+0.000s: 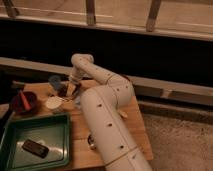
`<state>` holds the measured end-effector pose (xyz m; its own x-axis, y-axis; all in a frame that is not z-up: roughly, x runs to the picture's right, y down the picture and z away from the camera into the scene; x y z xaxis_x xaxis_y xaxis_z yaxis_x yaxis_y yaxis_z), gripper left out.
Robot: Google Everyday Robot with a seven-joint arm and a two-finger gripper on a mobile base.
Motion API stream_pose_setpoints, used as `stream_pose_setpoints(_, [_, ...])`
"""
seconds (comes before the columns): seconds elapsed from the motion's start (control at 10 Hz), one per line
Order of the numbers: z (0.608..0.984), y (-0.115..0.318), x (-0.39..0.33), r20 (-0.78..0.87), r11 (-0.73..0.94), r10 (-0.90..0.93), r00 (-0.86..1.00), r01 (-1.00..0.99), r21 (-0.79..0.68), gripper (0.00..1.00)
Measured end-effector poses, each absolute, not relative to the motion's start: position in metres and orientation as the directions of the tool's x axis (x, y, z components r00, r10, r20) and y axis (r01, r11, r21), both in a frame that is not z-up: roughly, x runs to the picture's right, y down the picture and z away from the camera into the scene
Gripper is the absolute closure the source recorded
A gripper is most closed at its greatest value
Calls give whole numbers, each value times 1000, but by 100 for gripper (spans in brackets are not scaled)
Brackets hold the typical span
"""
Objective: Place grapes in paper cup
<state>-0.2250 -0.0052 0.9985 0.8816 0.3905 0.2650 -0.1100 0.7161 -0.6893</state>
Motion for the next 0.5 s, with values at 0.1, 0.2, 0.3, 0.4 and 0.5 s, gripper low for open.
stream_pose_setpoints(0.1, [997,1,-228,267,706,398,877,-107,-701,21])
stream_pose_setpoints(0.2, [996,4,-230,270,696,407,873,-105,-710,27])
stream_pose_setpoints(0.3, [994,8,-227,272,686,414,869,-101,-721,39])
stream_pose_setpoints(0.4, [993,10,-229,276,682,415,867,-96,-725,50])
stream_pose_setpoints(0.5, [992,9,-229,279,680,417,865,-93,-727,58])
